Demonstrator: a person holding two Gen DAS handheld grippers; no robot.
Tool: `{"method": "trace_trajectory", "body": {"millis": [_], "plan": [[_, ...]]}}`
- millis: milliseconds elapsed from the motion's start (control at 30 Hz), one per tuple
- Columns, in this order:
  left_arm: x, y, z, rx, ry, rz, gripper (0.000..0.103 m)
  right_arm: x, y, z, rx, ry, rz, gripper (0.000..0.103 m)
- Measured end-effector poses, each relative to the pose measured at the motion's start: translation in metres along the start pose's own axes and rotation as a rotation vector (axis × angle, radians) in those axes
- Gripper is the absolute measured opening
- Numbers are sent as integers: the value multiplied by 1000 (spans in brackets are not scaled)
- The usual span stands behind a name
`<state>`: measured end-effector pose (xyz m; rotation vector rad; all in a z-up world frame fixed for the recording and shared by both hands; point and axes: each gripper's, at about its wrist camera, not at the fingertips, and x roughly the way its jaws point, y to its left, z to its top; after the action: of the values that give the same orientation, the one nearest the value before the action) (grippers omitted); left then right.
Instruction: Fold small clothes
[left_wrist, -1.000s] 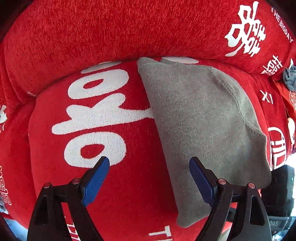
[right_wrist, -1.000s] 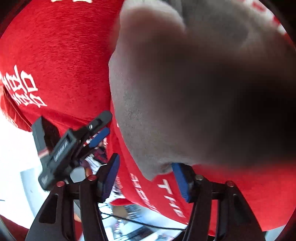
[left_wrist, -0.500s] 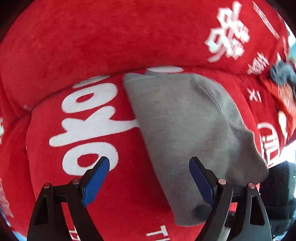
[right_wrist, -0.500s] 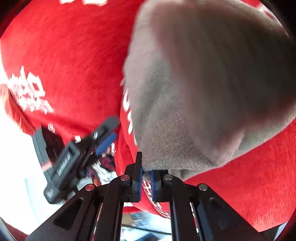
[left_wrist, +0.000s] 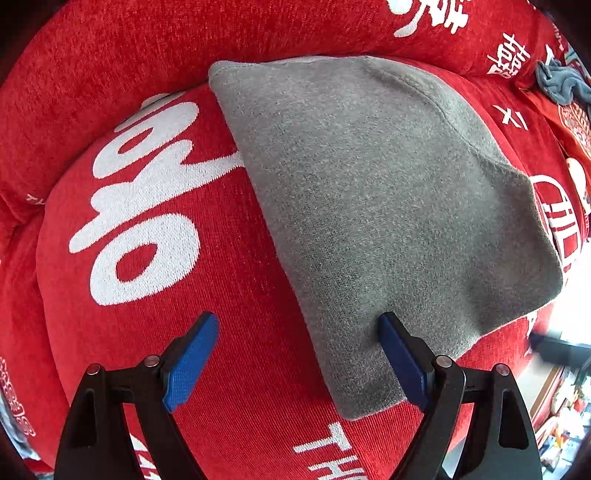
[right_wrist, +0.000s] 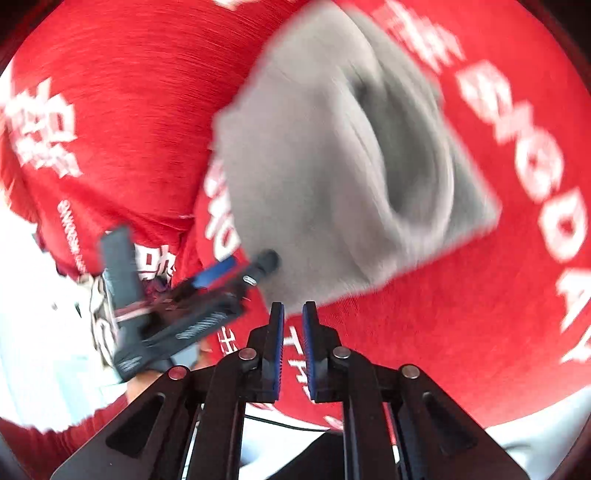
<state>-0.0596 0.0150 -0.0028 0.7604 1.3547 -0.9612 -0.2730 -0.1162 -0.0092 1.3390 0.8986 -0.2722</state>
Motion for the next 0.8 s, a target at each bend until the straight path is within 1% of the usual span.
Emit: {"method": "trace_trajectory", "body": {"millis": [67, 100, 167, 200, 233, 300, 333, 367, 433, 467, 500, 533, 567, 600, 667, 700, 733, 767, 800], "plan": [[3, -4, 0, 6, 4, 5, 89, -5, 7, 16, -69, -43, -53, 13], [4, -6, -1, 5, 8, 6, 89, -1, 6, 21, -81, -44, -79, 13], [4, -7, -2, -1, 16, 10, 89, 9, -10, 34, -82, -38, -213, 13], [2, -7, -2, -3, 16, 12, 89, 13, -29, 34, -56, -30, -296, 13], [-2, -6, -4, -5, 11, 17, 89, 11, -52, 33, 21, -27, -332, 2], [-12, -2, -4, -19, -11, 28, 89, -3, -82, 25, 152, -59, -212, 0], [-18, 2, -3, -34, -29, 34, 89, -14, -86, 22, 186, -77, -195, 0], [-24, 9, 0, -58, -49, 40, 89, -23, -83, 21, 176, -95, -187, 4], [-30, 20, 9, -109, -79, 47, 89, -45, -69, 25, 110, -158, -173, 9], [-31, 27, 16, -139, -91, 45, 89, -51, -65, 32, 80, -176, -161, 15], [-31, 32, 22, -165, -99, 46, 89, -54, -59, 41, 53, -185, -144, 24], [-29, 39, 31, -191, -105, 50, 89, -54, -57, 55, 29, -191, -134, 49], [-28, 47, 38, -212, -114, 53, 89, -50, -55, 66, 14, -196, -126, 55], [-25, 48, 46, -227, -125, 52, 89, -41, -55, 85, -4, -190, -112, 55], [-19, 50, 59, -249, -141, 54, 89, -18, -50, 114, -3, -160, -114, 55], [-17, 54, 62, -250, -142, 52, 89, 0, -41, 127, 7, -116, -97, 55], [-13, 52, 66, -250, -140, 52, 89, 11, -44, 136, 22, -69, -92, 43], [-10, 51, 68, -250, -137, 55, 89, 22, -43, 141, 30, -43, -121, 12], [-9, 49, 69, -251, -136, 56, 89, 26, -40, 142, 21, -31, -142, 8]]}}
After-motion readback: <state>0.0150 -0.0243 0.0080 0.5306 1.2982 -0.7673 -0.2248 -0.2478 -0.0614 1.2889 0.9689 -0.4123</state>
